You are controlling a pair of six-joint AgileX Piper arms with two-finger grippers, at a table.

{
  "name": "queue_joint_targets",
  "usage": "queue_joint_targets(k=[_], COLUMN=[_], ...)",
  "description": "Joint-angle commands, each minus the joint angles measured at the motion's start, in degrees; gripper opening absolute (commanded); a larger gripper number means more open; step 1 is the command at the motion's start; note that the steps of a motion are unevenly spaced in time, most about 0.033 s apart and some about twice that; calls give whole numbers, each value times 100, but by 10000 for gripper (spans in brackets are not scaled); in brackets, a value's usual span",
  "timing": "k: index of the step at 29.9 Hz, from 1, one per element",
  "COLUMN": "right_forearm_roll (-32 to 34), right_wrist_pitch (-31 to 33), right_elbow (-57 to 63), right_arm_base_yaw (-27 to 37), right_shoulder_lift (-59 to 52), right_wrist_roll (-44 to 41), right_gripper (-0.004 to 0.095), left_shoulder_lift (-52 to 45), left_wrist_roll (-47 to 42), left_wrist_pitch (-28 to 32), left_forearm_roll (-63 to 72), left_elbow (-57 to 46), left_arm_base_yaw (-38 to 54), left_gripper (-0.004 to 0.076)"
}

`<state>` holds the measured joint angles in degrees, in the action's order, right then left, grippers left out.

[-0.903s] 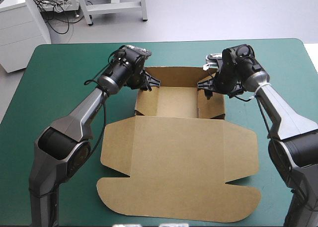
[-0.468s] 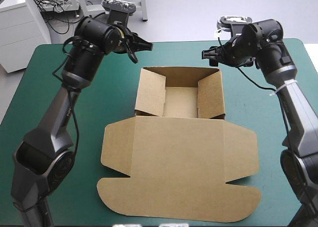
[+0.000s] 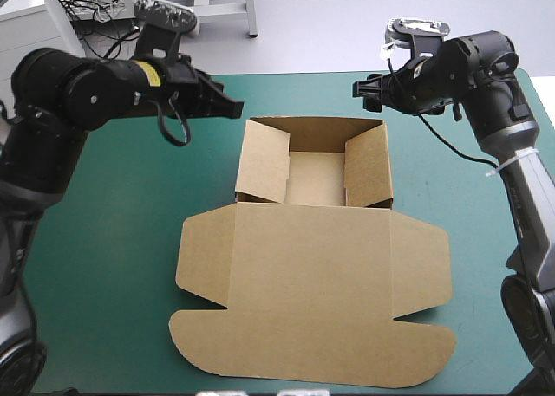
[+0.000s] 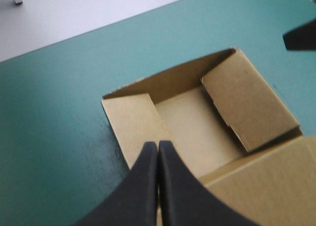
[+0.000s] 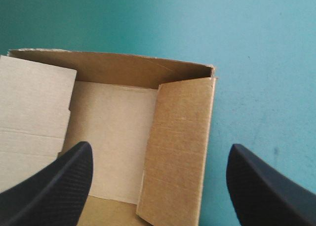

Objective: Fold the box

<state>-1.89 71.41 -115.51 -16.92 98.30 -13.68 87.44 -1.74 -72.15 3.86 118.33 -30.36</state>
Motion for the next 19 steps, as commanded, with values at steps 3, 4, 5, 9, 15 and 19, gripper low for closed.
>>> queue_joint_targets(k=[3,4,5,9,15,19], right_forearm_roll=[296,380,444,484,394,371], right_wrist_pitch=[7,-7,-45,-265,-276,-225], right_elbow=[617,754,854,1156,1170,1170], right_arm_base_yaw=[46,46,46,46,46,46], right_shoulder_lift=[-375,-347,-293,-39,504,774], right_wrist_roll=[5,5,28,262,262,262], right_gripper=[694,694,694,693,694,692], left_shoulder_lift=[-1549,-1785,-2075,-3179,-4489,-5202], left_wrist_roll=[219,219,219,174,-166,-166], left_wrist_pitch=[-225,-225,-196,-115,237,319], left_forearm_roll=[60,23,11,-83,-255,-419], left_elbow=[-1527,-1896,-2265,-3550,-4915,-5642], left_arm_base_yaw=[-16,-16,-16,-16,-16,-16], left_gripper=[-32,-32,-32,-32,-32,-32])
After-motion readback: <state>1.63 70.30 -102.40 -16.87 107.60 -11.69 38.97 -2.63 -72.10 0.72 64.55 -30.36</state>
